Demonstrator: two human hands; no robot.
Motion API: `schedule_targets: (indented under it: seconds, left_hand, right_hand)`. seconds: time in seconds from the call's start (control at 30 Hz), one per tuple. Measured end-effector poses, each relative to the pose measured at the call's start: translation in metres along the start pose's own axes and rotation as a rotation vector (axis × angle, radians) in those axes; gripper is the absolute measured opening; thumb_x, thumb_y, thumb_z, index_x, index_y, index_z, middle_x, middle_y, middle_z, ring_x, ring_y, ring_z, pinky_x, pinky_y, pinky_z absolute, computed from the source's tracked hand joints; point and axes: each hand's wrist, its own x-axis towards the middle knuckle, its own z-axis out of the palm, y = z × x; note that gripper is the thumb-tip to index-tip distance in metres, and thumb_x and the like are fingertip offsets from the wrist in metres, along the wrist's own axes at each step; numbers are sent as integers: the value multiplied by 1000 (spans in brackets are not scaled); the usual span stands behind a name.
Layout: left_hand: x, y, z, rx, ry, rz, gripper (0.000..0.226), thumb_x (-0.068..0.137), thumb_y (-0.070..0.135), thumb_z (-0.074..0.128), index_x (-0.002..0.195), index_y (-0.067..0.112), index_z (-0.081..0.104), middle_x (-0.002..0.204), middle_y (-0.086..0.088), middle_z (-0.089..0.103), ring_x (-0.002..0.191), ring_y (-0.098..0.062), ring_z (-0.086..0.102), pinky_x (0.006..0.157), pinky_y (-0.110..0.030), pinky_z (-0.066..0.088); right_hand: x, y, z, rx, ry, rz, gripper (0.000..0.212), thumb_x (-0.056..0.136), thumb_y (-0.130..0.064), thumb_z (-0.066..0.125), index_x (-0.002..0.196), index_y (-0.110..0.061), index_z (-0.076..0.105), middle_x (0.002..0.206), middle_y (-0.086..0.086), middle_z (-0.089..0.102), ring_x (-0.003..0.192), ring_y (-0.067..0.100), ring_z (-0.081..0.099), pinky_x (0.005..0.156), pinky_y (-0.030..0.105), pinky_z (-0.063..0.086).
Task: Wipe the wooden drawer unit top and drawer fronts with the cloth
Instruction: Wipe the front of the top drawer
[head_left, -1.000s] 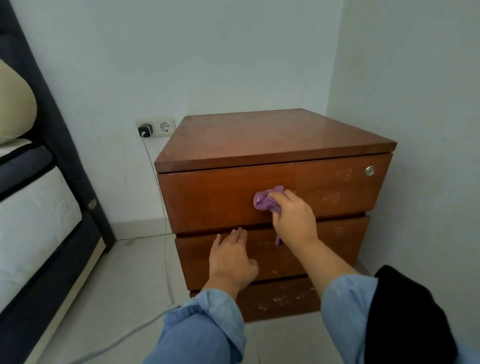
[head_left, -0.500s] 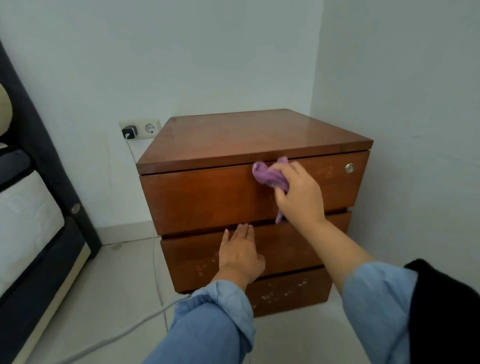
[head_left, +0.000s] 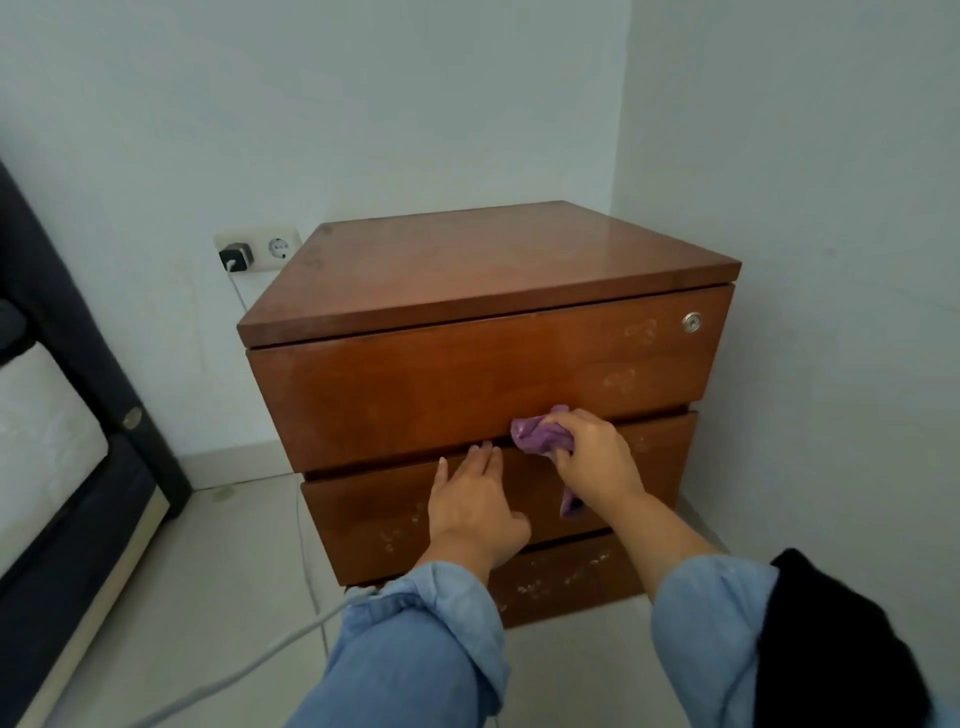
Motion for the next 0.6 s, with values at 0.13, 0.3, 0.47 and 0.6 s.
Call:
schedule_targets:
  seconds: [0.13,0.3,0.47,0.6]
  left_hand:
    - [2,13,-2,37,32,-6,78,86,41,46,153,12,16,161,-3,14,148,-16,8,121,-40,1]
    - [10,31,3,16,29,25,79,86,44,45,153,13,16,161,-2,14,148,-16,9,121,-38,3]
    - [11,31,11,12,93,25,85,81,45,47,153,14,17,161,-1,14,148,-15,10,121,-38,4]
    - [10,29,13,20,68,27,87,80,48,47,153,15,13,162,1,10,149,-13,5,121,-39,2]
  right_hand:
    - [19,-22,-55,45,243,-184,27,81,-6,56,101,-22,65,95,-2,59,84,16,57,74,28,49]
    - [49,-30,-80,39,416,-240,27,83,-6,55,104,-19,66,98,1,62,87,17,59,76,30,51]
    - [27,5,-31,54,374,-153,31,79,-2,58,101,-20,69,97,0,66,88,17,62,80,31,53]
    - [2,31,-2,-18,218,-20,29,80,-4,59,101,-22,69,101,0,66,90,22,64,76,32,54]
